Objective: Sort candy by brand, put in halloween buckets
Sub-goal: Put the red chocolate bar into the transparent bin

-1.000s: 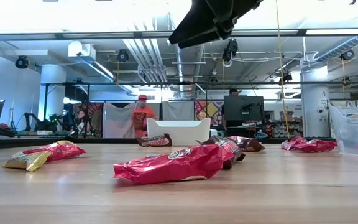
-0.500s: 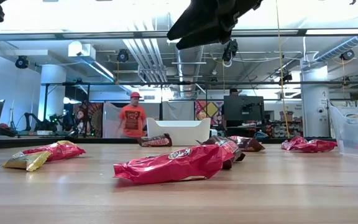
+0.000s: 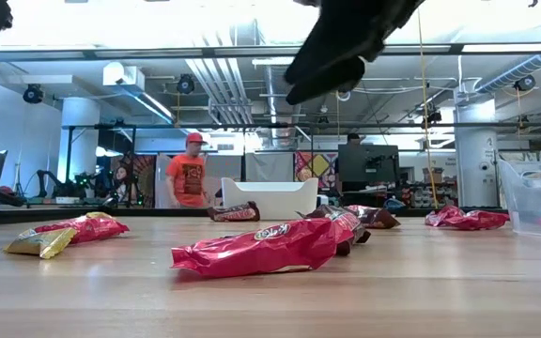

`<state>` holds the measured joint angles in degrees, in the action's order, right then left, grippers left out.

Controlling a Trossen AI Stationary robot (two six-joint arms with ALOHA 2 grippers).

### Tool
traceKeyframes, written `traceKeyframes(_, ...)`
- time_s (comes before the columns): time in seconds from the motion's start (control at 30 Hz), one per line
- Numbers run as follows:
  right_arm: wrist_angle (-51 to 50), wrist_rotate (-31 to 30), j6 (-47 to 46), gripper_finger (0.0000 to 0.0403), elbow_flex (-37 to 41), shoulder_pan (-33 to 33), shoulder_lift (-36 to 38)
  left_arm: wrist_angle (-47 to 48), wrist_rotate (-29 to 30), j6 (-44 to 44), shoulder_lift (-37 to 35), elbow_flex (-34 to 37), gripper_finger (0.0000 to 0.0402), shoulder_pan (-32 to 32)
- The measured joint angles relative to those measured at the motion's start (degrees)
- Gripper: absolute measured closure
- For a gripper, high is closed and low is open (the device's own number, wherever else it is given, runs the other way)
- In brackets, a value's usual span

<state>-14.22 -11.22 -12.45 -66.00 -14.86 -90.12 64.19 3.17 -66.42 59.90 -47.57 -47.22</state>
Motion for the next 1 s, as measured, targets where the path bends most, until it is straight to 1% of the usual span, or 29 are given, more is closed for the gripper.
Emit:
traceKeyframes(0.07, 0.2, 3.8, 0.0, 0.0131, -0.1, -0.7, -0.7, -0.1, 2.2, 1.3, 0.0, -1.3, 0.0211, 0.0)
traceKeyframes(0.13, 0.1, 5.5, 0.4, 0.0133, -0.1, -1.8, -1.8, -0.2, 5.7, 3.2, 0.0, -2.9, 0.0211, 0.0)
traceKeyframes(0.27, -0.1, 5.7, 0.0, 0.0139, -0.9, -4.9, -5.1, -0.7, 15.5, 8.2, 0.0, -6.5, 0.0211, 0.0)
traceKeyframes(0.37, -0.1, 5.4, -1.3, 0.0144, -3.0, -6.9, -7.1, -1.3, 20.3, 12.7, 0.0, -8.0, 0.0211, 0.0)
traceKeyframes(0.57, -0.6, 3.8, -2.4, 0.0152, -6.7, -9.3, -11.5, -4.1, 30.1, 20.0, 0.4, -8.0, 0.0211, 0.0)
traceKeyframes(0.67, -0.5, 3.7, -2.4, 0.0150, -9.3, -10.4, -14.4, -5.0, 32.2, 22.0, 1.3, -7.9, 0.0211, 0.0)
traceKeyframes(0.77, -1.6, 3.7, -2.6, 0.0147, -12.4, -11.4, -17.8, -5.7, 32.4, 22.9, 2.3, -7.9, 0.0211, 0.0)
traceKeyframes(0.9, -6.9, 3.6, -4.2, 0.0148, -17.4, -11.9, -22.2, -5.7, 32.4, 22.9, 4.0, -7.9, 0.0211, -0.1)
traceKeyframes(1.0, -12.9, 3.5, -5.4, 0.0151, -21.5, -11.9, -25.8, -5.7, 32.4, 23.5, 5.2, -7.8, 0.0211, -0.1)
